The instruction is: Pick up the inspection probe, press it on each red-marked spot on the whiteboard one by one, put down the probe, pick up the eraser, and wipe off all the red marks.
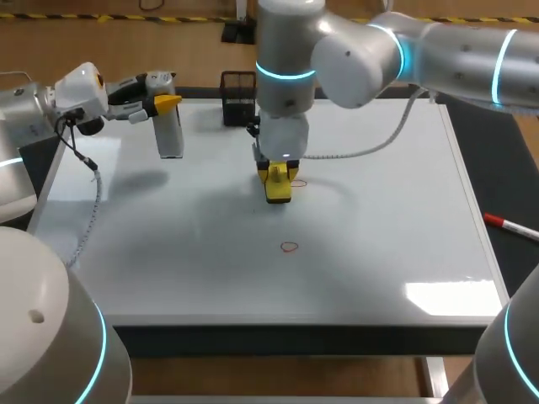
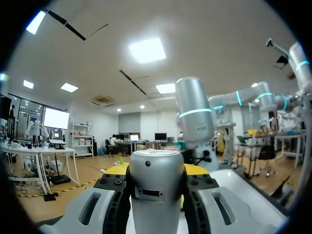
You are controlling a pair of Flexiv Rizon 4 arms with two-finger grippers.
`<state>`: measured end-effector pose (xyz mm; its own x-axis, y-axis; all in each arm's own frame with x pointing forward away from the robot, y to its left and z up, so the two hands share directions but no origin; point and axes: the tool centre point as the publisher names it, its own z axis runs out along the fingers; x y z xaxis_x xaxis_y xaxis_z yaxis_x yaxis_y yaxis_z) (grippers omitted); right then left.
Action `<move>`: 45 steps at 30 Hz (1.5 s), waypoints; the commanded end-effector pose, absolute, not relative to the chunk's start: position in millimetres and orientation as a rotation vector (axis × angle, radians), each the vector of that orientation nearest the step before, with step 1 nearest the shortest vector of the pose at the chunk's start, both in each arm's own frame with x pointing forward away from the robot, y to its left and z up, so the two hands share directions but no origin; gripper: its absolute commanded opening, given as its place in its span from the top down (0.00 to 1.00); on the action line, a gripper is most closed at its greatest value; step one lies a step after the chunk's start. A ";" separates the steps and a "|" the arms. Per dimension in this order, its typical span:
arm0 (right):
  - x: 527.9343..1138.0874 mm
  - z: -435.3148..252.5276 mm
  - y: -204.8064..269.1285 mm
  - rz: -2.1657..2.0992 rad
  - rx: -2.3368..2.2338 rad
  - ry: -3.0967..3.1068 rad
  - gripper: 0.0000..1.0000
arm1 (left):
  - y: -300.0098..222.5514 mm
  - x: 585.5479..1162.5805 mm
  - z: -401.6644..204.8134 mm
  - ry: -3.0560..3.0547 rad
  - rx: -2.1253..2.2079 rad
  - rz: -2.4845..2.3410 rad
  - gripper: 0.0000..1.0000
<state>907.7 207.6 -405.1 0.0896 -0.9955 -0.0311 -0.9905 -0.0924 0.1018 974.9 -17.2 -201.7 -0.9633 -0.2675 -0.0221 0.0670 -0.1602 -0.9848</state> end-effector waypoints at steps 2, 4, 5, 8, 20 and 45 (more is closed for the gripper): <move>911.2 -408.4 207.4 -0.110 2.264 -2.071 1.00 | -16.8 974.5 -200.2 1.877 -0.232 -2.225 1.00; 911.6 -411.1 205.8 -0.103 2.258 -2.077 1.00 | -16.8 974.5 -200.2 1.877 -0.232 -2.225 1.00; 911.4 -412.7 204.7 -0.103 2.256 -2.078 1.00 | -16.8 974.5 -200.2 1.877 -0.232 -2.225 1.00; 911.4 -416.6 202.8 -0.100 2.248 -2.078 1.00 | -16.8 974.5 -200.2 1.877 -0.232 -2.225 1.00; 909.8 -421.8 191.1 -0.092 2.234 -2.089 1.00 | -16.8 974.5 -200.2 1.877 -0.232 -2.225 1.00; 905.2 -420.3 135.7 -0.037 2.137 -2.166 1.00 | -16.8 974.5 -200.2 1.877 -0.232 -2.225 1.00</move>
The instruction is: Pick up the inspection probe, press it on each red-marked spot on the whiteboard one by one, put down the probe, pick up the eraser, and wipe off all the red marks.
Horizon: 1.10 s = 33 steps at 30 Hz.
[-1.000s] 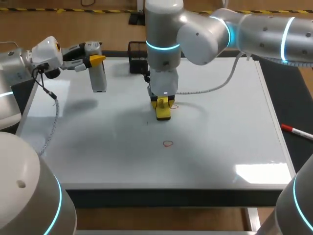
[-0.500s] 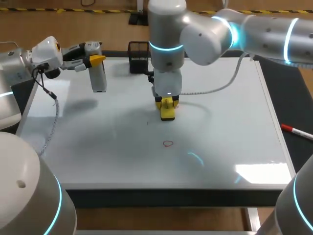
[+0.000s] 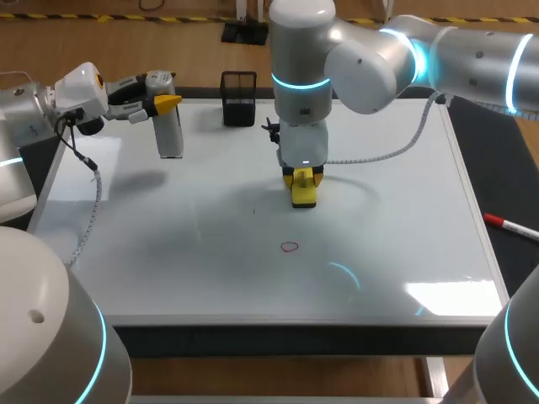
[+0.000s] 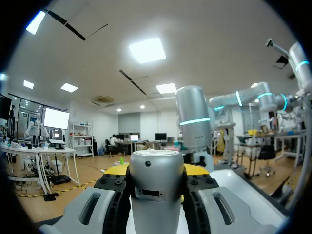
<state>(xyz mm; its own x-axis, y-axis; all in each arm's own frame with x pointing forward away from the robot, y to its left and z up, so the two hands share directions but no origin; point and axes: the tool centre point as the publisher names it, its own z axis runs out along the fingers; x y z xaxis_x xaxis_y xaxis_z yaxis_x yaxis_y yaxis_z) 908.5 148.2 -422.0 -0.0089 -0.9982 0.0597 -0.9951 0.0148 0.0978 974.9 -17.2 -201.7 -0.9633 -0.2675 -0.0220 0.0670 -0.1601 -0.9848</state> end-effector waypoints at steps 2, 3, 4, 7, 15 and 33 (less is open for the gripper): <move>904.7 -419.5 131.5 -0.032 2.128 -2.173 1.00 | -16.8 974.5 -200.2 1.877 -0.232 -2.225 1.00; 904.5 -419.3 129.8 -0.030 2.125 -2.175 1.00 | -16.8 974.5 -200.2 1.877 -0.232 -2.225 1.00; 904.3 -419.1 128.5 -0.027 2.119 -2.179 1.00 | -16.8 974.5 -200.2 1.877 -0.232 -2.225 1.00; 905.1 -418.8 125.0 -0.026 2.113 -2.185 1.00 | -16.8 974.5 -200.2 1.877 -0.232 -2.225 1.00; 904.2 -401.4 121.0 -0.005 2.117 -2.217 1.00 | -16.8 974.5 -200.2 1.877 -0.232 -2.225 1.00; 919.6 -376.5 55.4 -0.006 2.038 -2.331 1.00 | -16.8 974.5 -200.2 1.877 -0.232 -2.225 1.00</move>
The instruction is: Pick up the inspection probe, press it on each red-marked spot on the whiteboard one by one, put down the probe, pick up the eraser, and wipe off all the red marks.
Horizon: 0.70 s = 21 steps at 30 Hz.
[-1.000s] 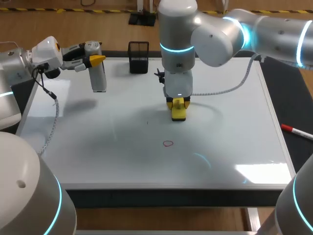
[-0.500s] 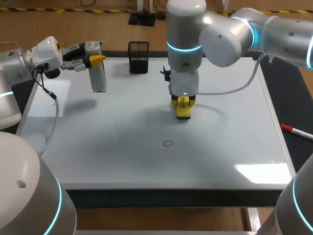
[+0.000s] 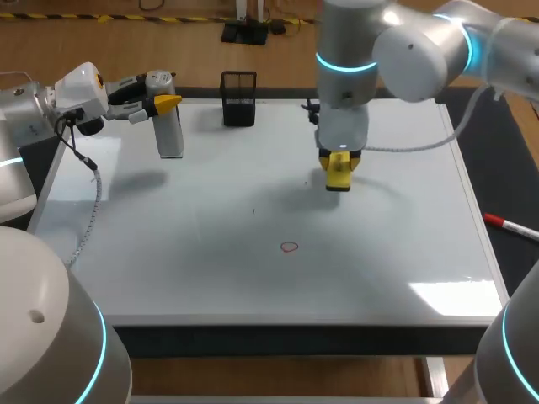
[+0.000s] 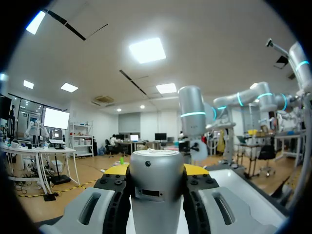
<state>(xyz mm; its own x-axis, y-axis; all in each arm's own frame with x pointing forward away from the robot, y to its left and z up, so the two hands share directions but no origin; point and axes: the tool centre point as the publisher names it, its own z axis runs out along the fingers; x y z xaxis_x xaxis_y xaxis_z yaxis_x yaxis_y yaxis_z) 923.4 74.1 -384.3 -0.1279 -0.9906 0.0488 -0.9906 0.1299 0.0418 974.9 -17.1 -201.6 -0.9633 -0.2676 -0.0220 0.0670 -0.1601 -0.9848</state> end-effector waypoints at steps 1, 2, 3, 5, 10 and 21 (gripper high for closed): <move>918.2 -375.0 52.6 -0.007 2.033 -2.336 1.00 | -16.8 974.5 -200.2 1.877 -0.232 -2.225 1.00; 918.6 -374.5 48.7 -0.005 2.026 -2.342 1.00 | -16.8 974.5 -200.2 1.877 -0.232 -2.225 1.00; 919.2 -374.4 45.0 -0.002 2.021 -2.346 1.00 | -16.8 974.5 -200.2 1.877 -0.232 -2.225 1.00; 920.8 -374.8 37.7 0.002 2.009 -2.356 1.00 | -16.8 974.5 -200.2 1.877 -0.232 -2.225 1.00; 920.8 -374.7 23.2 -0.008 1.975 -2.386 1.00 | -16.8 974.5 -200.2 1.877 -0.232 -2.225 1.00; 918.5 -375.1 57.9 -0.011 2.034 -2.354 1.00 | -16.8 974.5 -200.2 1.877 -0.232 -2.225 1.00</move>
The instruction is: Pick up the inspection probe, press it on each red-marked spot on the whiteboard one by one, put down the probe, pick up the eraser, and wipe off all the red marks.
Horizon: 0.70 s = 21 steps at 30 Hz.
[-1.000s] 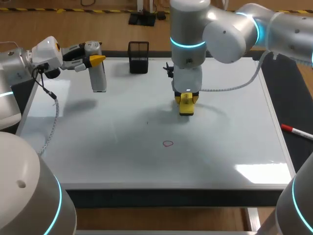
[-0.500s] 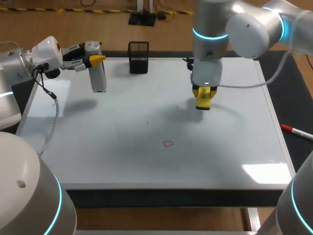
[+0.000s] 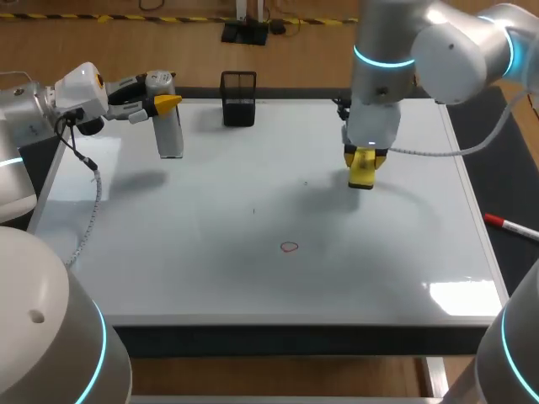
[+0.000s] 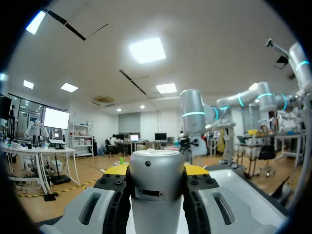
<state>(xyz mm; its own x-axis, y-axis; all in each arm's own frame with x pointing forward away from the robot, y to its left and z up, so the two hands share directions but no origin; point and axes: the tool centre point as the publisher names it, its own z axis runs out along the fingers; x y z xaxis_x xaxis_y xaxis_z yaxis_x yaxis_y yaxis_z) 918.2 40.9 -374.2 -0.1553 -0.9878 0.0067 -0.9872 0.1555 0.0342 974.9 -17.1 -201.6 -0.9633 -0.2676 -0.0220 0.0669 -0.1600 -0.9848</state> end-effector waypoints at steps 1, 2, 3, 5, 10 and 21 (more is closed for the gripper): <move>918.1 -374.7 65.1 -0.019 2.050 -2.347 1.00 | -16.8 974.5 -200.2 1.877 -0.232 -2.225 1.00; 917.3 -374.8 73.3 -0.027 2.063 -2.338 1.00 | -16.8 974.5 -200.2 1.877 -0.232 -2.225 1.00; 916.5 -375.3 81.8 -0.027 2.079 -2.327 1.00 | -16.8 974.5 -200.2 1.877 -0.232 -2.225 1.00; 915.4 -376.6 96.9 -0.041 2.104 -2.312 1.00 | -16.8 974.5 -200.2 1.877 -0.232 -2.225 1.00; 915.3 -382.8 129.6 -0.061 2.172 -2.254 1.00 | -16.8 974.5 -200.2 1.877 -0.232 -2.225 1.00; 916.7 -396.2 174.8 -0.090 2.252 -2.161 1.00 | -16.8 974.5 -200.2 1.877 -0.232 -2.225 1.00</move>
<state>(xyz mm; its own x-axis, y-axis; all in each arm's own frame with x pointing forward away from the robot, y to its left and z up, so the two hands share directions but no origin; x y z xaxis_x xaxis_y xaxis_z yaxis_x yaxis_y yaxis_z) 910.5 164.0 -390.2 0.0374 -0.9980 -0.0513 -0.9983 -0.0396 0.0433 974.8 -17.1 -201.6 -0.9633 -0.2677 -0.0220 0.0669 -0.1599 -0.9849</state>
